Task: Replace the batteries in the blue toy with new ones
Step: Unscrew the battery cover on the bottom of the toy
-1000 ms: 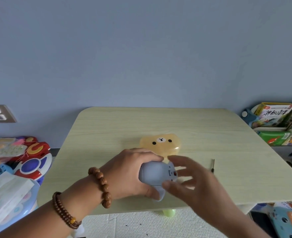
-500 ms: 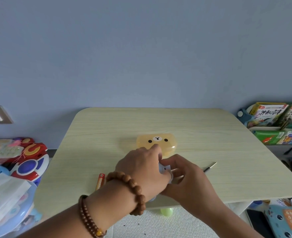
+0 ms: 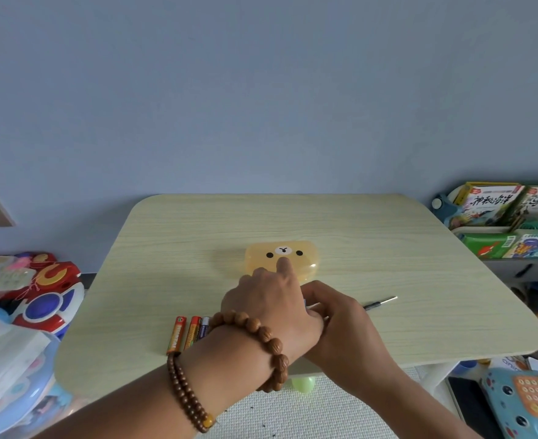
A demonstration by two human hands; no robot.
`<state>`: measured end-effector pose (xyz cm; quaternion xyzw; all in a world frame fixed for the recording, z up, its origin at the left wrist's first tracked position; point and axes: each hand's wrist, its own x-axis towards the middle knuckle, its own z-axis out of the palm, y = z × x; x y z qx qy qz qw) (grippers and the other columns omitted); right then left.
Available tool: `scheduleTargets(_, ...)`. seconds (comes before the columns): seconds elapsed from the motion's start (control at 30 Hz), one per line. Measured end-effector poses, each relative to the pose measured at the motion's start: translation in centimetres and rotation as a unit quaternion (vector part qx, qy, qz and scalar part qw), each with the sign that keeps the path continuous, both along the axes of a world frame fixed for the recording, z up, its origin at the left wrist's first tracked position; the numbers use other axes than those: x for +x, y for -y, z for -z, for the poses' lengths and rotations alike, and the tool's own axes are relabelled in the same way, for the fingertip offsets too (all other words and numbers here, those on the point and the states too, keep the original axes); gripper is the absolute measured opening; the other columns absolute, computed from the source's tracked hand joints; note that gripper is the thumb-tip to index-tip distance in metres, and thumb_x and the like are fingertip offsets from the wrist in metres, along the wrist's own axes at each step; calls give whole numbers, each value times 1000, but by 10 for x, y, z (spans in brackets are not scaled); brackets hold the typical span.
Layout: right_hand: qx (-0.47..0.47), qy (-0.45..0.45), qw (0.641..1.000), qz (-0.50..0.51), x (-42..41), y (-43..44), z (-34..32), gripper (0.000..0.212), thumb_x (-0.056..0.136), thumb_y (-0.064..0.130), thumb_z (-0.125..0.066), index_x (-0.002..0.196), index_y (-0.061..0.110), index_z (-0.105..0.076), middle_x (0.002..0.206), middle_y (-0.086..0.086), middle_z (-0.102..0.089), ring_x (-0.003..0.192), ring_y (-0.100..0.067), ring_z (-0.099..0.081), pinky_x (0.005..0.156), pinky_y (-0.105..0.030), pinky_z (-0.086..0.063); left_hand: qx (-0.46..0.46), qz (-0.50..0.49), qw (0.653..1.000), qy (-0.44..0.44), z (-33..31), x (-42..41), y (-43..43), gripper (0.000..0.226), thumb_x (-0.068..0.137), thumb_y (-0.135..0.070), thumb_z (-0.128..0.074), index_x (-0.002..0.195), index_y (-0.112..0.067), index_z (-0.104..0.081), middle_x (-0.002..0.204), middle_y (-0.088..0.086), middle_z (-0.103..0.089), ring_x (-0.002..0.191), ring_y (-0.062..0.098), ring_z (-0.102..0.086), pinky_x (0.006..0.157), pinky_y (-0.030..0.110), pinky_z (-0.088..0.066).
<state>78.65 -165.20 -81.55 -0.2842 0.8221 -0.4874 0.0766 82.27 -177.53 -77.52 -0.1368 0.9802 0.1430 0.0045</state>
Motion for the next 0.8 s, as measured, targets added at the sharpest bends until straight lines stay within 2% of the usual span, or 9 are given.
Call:
scheduleTargets(0.1,-1,-13,1000,2,0,0,2,45,67,10,-89,80,46,-64,62,23,-68,54,3,-57,51,-6,-39,1,1,1000,6,0,-1,-2,49,86,-46,-53,121,-14,-39,108,10,-59,98,29,-59,71,37,-47)
scheduleTargets(0.3,-7,-19,1000,-6,1,0,2,46,63,13,-93,78,44,-63,61,29,-66,54,3,-58,51,-5,-38,6,-8,1000,9,2,-3,-2,51,87,-48,-55,121,-14,-41,109,9,-61,100,29,-61,78,38,-53)
scheduleTargets(0.53,-8,-26,1000,-14,2,0,1,48,60,16,-95,81,45,-62,66,30,-68,59,4,-63,54,-5,-40,0,-16,1000,22,-2,-5,-3,48,88,-44,-56,121,-11,-43,113,12,-61,105,30,-61,83,39,-53)
scheduleTargets(0.8,3,-35,999,-14,1,-2,4,53,62,11,-96,84,47,-63,67,30,-70,54,2,-62,53,-5,-41,19,-15,1000,15,-3,-3,-2,45,85,-42,-56,116,-11,-44,108,10,-62,100,29,-63,81,37,-55)
